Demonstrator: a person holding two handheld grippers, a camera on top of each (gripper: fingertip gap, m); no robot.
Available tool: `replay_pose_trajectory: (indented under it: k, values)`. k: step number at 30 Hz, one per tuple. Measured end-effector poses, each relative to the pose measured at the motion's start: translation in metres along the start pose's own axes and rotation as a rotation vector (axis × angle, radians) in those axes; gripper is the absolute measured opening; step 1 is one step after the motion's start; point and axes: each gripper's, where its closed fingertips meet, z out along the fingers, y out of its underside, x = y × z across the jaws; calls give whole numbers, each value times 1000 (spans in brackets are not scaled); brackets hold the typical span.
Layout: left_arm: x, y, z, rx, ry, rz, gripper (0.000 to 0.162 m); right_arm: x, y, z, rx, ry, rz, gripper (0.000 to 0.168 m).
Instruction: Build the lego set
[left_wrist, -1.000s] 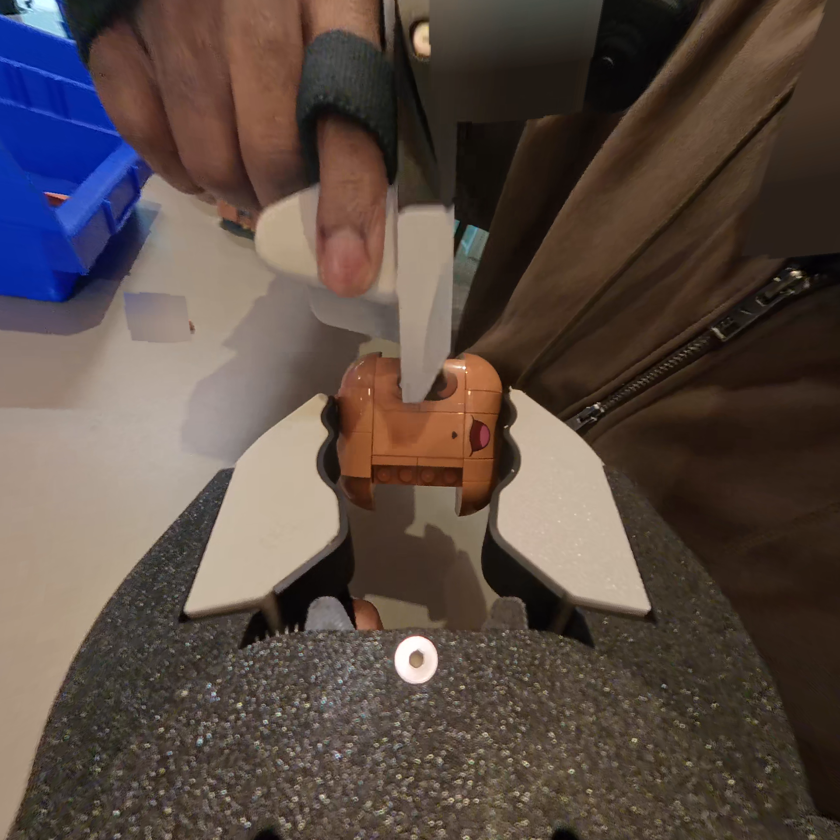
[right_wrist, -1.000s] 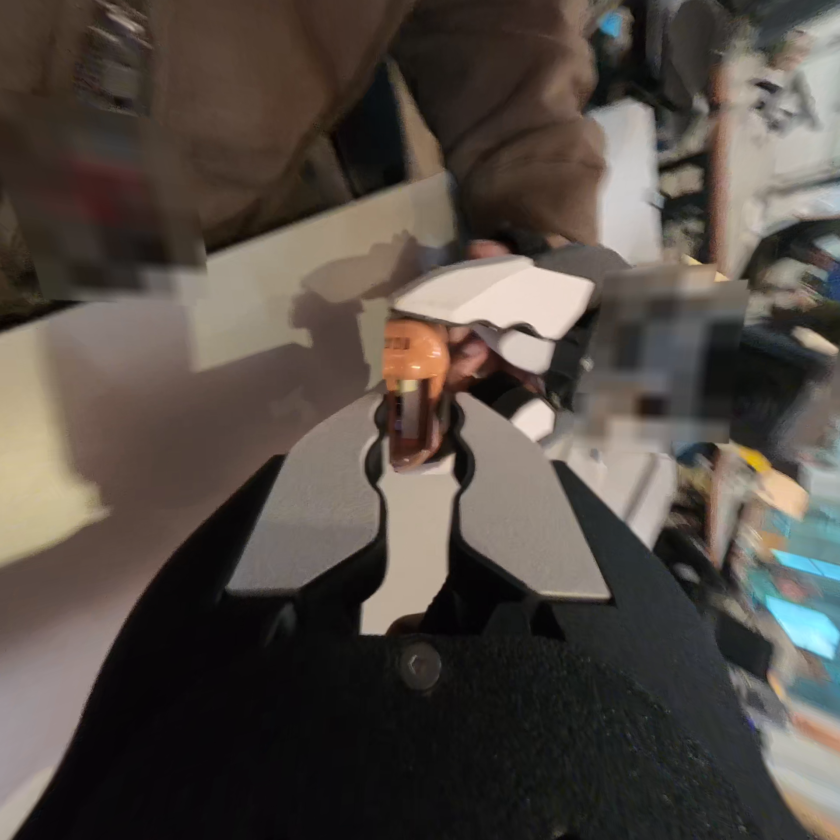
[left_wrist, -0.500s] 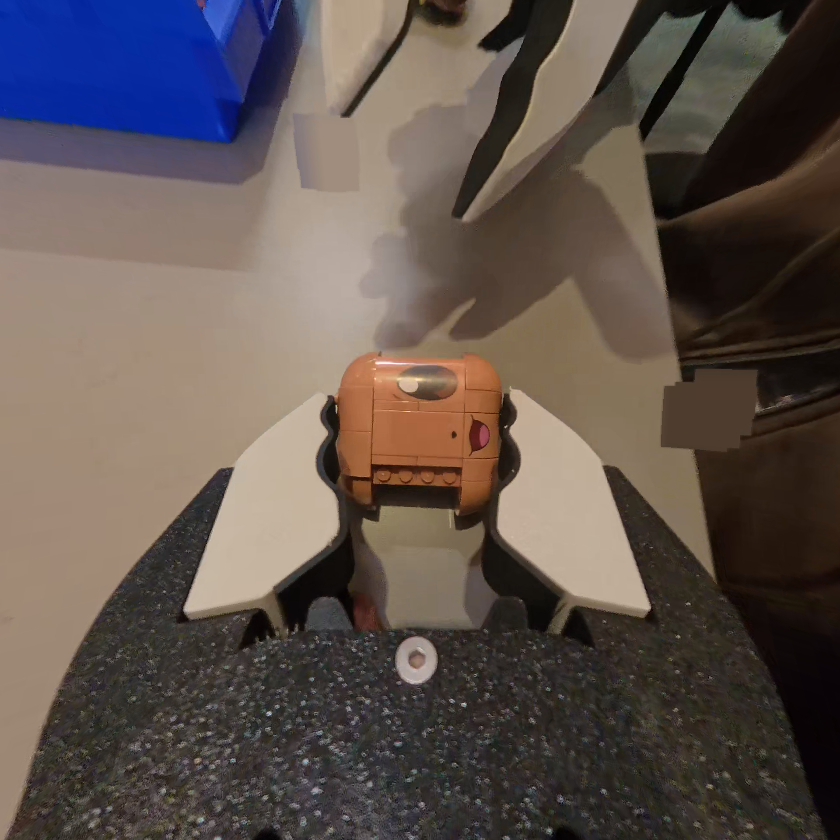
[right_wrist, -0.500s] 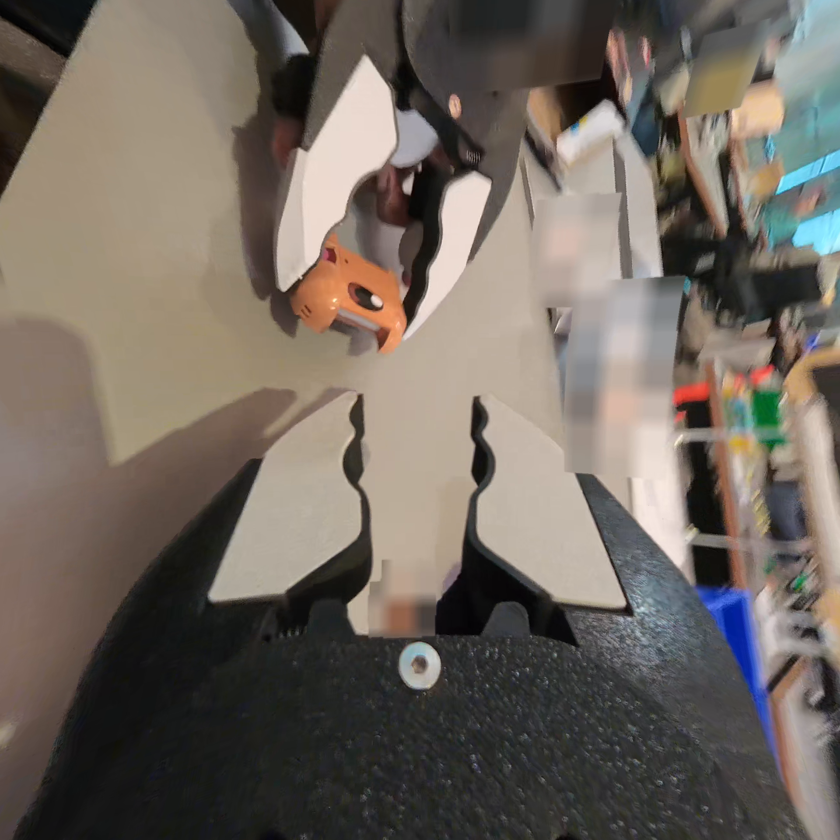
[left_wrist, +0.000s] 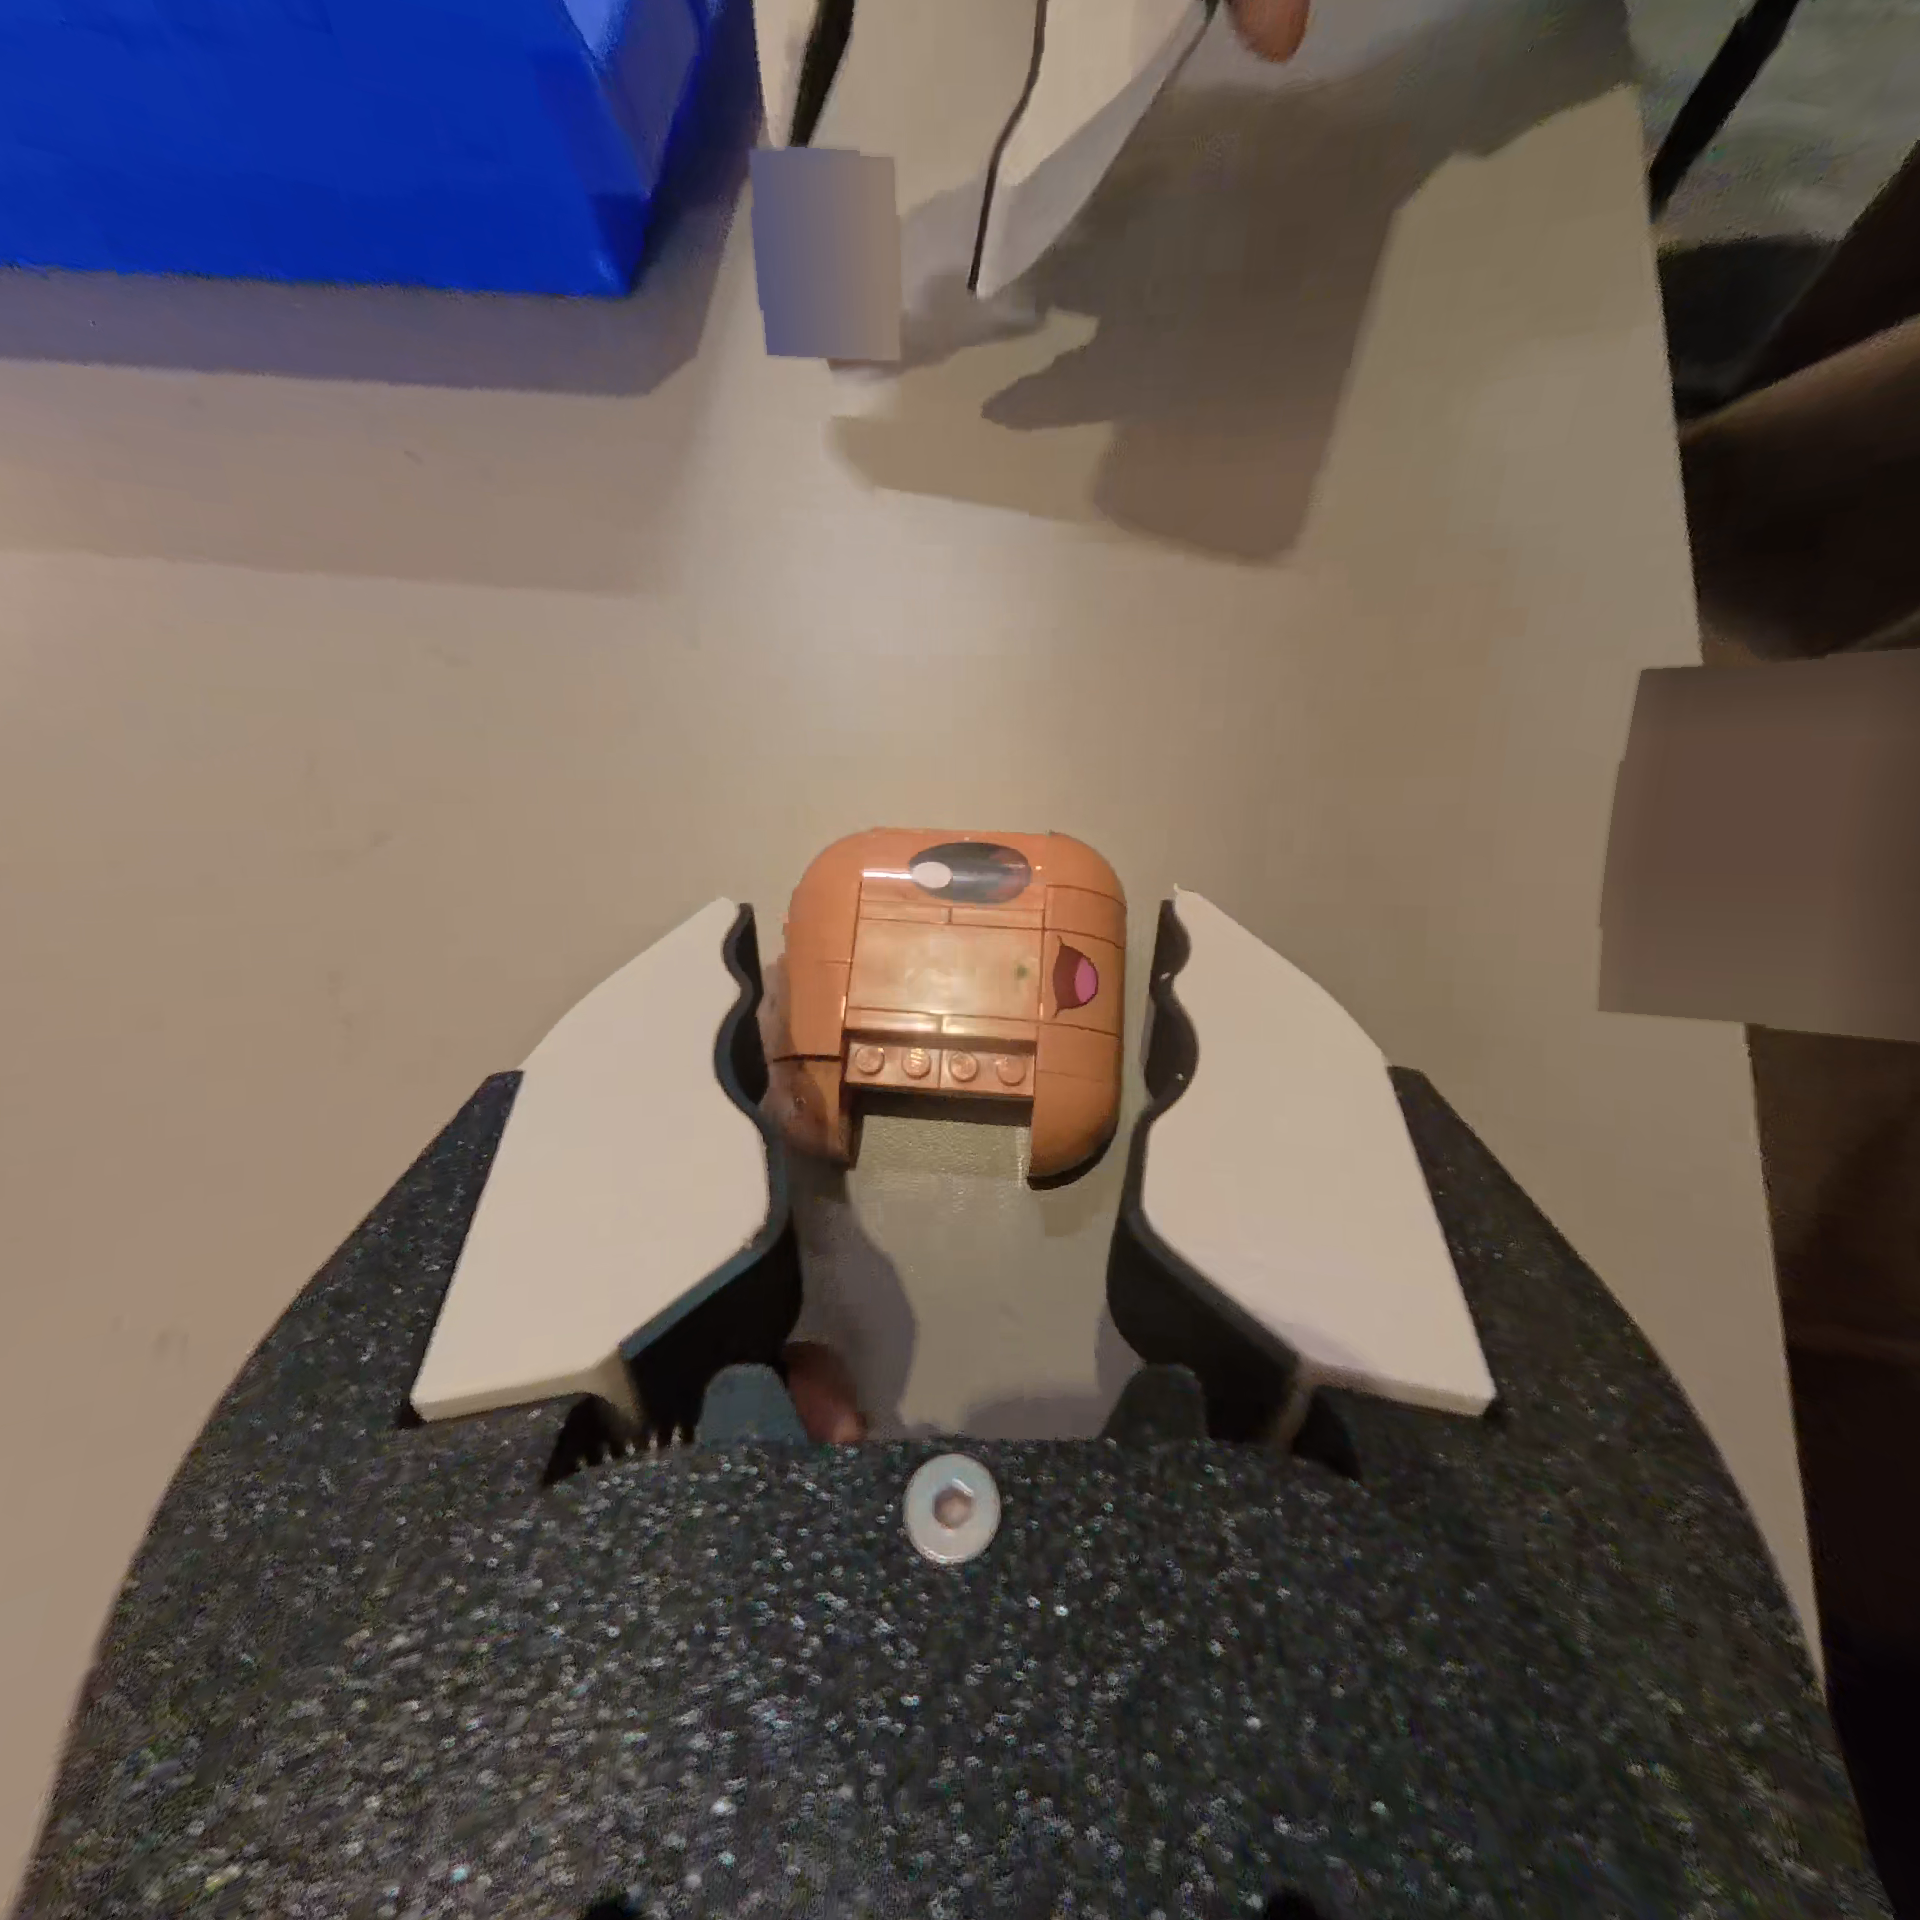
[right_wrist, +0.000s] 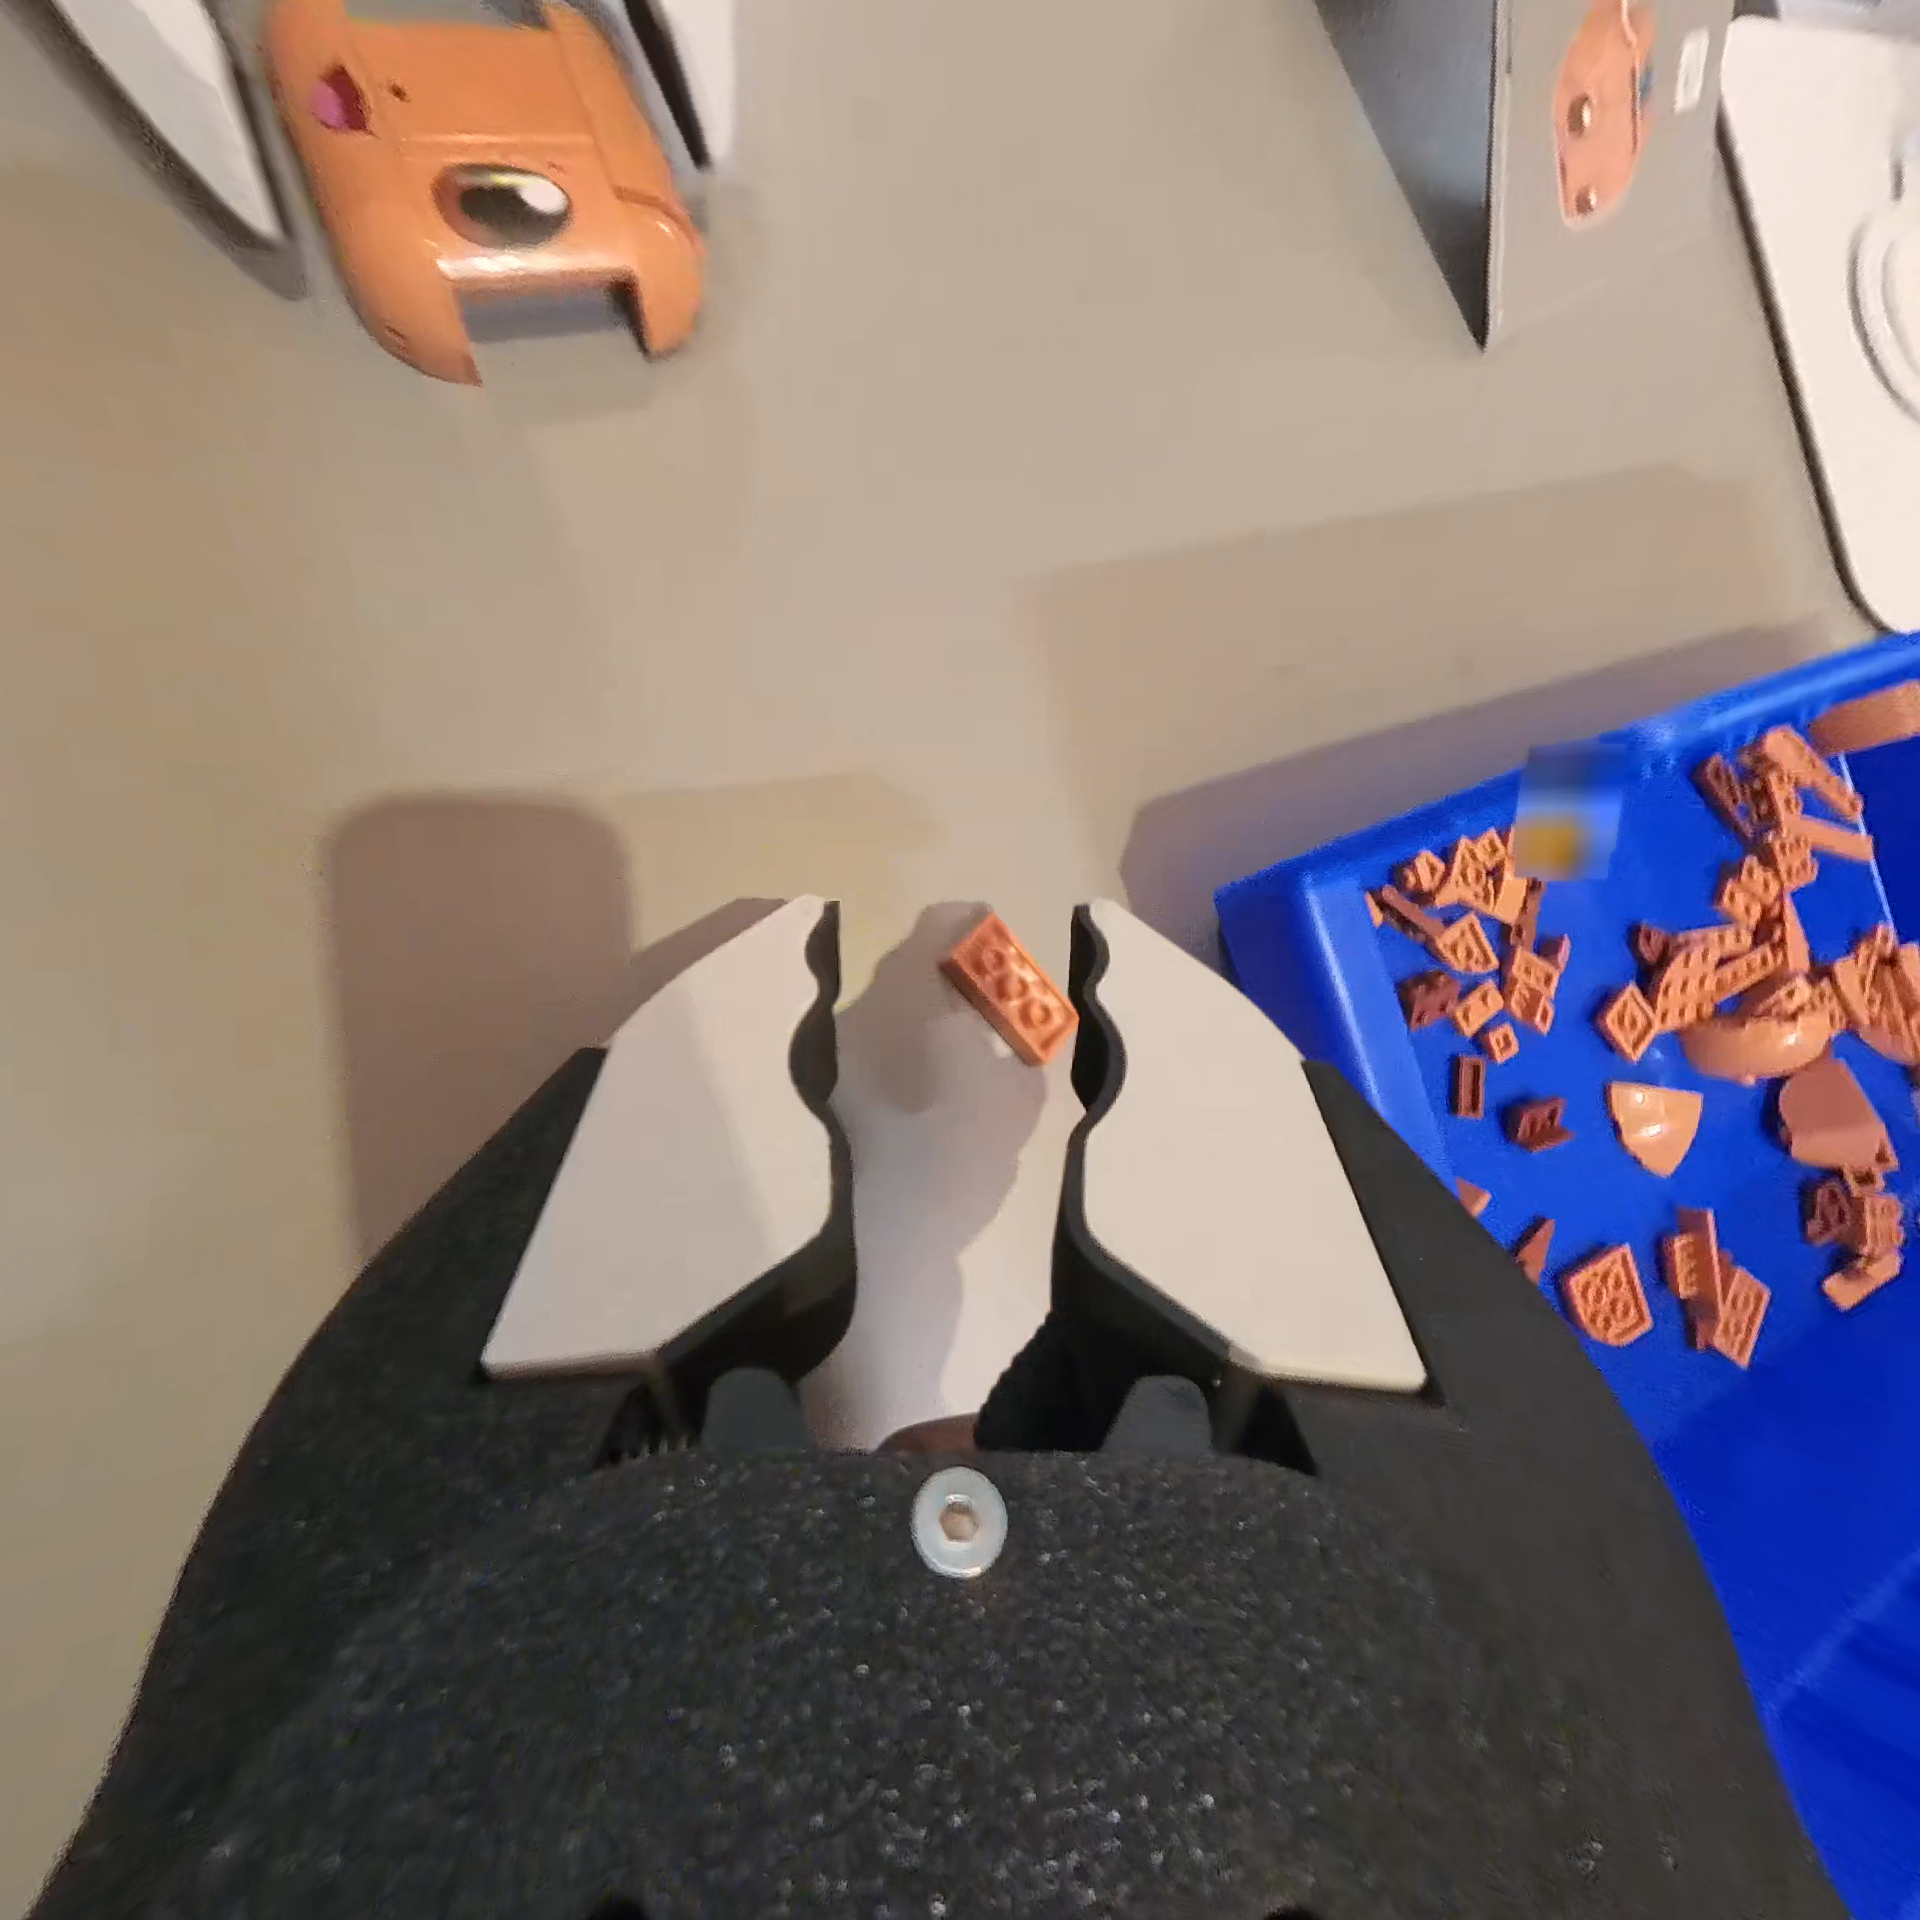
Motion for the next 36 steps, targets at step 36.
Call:
replay_pose_trajectory:
  k: [36]
  values:
    - [16,-34,-66,506,-166,8,66,2,16,28,-205,-190,216,33]
